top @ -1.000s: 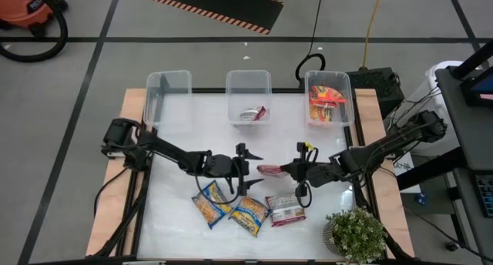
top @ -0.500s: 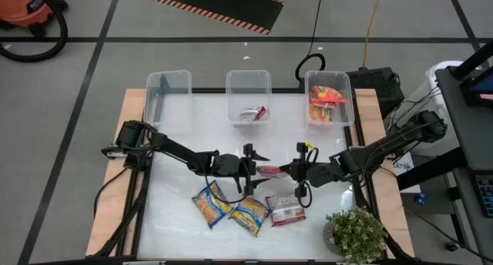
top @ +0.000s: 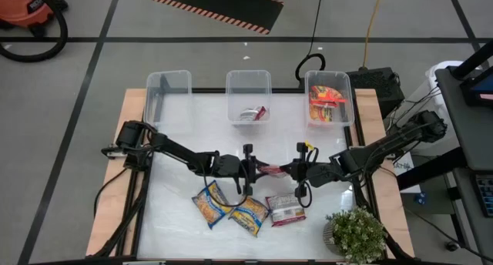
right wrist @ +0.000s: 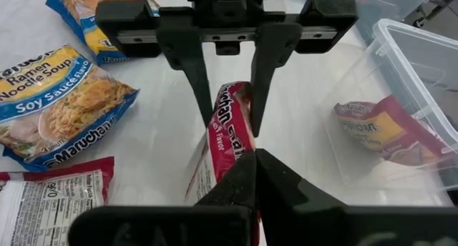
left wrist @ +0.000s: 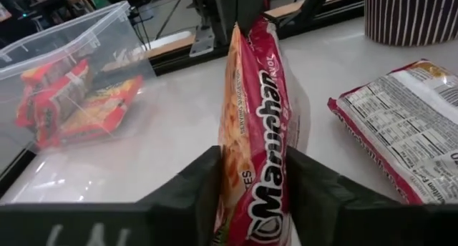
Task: Sort Maruchan noodles
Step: Put the top red noodle pack into the middle transparent bin
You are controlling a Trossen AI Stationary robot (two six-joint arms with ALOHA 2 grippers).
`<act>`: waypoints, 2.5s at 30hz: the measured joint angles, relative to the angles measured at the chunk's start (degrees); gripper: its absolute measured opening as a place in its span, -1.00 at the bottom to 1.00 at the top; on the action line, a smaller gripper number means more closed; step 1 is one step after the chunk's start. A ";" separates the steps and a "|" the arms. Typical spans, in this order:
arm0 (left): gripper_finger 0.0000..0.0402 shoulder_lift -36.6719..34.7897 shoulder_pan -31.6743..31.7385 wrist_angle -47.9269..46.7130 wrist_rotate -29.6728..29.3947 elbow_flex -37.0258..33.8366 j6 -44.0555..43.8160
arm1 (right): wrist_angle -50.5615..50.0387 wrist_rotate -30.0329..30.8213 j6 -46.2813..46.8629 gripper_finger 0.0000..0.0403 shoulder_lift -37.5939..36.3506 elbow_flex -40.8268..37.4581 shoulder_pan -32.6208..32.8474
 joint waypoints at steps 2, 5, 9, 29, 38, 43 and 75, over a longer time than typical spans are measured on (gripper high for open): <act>-0.37 0.00 -0.01 0.00 -0.03 0.00 0.60 | 0.02 0.00 0.00 -1.00 0.00 0.00 0.00; -0.45 -0.02 -0.02 0.02 -0.03 0.00 0.93 | 0.67 0.33 0.00 -1.00 0.00 0.00 0.00; -0.49 -1.18 0.00 -1.62 -0.10 -0.11 2.23 | 2.93 3.06 -0.77 -0.93 0.00 -0.02 0.09; -0.50 -18.03 -0.23 -27.64 -5.08 -0.09 -3.11 | 3.66 8.84 -4.53 0.17 -0.15 -0.02 0.76; -0.49 -17.70 -1.98 -44.34 -4.40 -0.09 -10.73 | 8.80 0.59 1.54 0.16 7.27 -0.02 -0.02; -0.49 -17.70 -4.25 -52.04 -4.56 -0.09 -12.11 | 17.39 -3.04 -4.31 0.15 17.51 -0.02 -1.14; -0.39 -16.19 2.89 -31.71 0.63 -12.81 -6.18 | 14.68 -14.13 -49.57 0.16 22.88 -0.04 -9.73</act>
